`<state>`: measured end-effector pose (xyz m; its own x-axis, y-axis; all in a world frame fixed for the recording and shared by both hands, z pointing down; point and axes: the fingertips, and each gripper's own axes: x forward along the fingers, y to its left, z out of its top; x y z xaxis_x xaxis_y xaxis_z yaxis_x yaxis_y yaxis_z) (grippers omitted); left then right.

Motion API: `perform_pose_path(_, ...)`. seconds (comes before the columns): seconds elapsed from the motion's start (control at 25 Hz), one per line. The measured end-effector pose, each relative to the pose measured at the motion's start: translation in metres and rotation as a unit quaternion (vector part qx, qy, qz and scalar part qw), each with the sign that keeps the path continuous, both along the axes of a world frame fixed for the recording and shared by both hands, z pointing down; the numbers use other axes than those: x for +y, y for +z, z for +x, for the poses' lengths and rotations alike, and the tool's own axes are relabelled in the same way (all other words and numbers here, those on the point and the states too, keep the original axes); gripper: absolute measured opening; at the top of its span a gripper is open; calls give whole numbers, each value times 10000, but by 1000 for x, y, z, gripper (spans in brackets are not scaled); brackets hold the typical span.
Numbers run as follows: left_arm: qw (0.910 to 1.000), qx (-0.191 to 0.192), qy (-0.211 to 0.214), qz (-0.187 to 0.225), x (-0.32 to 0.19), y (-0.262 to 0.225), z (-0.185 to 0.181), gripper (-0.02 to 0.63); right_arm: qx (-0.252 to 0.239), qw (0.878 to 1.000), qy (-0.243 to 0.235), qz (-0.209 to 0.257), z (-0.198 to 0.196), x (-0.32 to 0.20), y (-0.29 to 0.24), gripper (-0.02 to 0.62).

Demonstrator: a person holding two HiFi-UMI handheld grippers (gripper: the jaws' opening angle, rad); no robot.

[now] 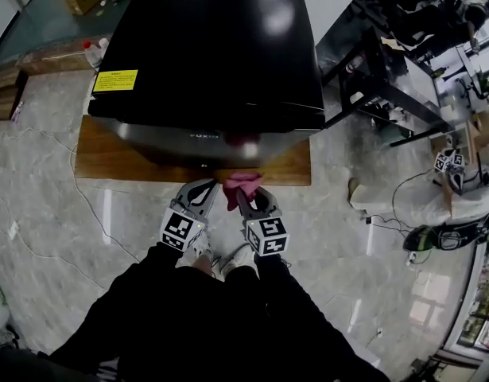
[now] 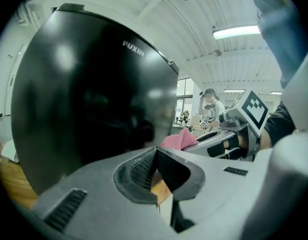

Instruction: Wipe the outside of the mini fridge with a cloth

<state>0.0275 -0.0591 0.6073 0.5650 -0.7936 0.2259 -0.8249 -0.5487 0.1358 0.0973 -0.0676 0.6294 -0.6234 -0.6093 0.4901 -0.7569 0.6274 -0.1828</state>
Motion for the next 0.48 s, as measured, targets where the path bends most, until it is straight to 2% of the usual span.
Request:
perform_pose_path(0.24, 9990, -7, -172, 417, 43, -56, 4, 6, -218, 9970, -283, 694, -3, 43, -77, 101)
perform_pose_path(0.48, 9970, 84, -480, 594, 88, -121, -1, 6, -508, 9888, -494, 1315, -8, 78, -152, 101)
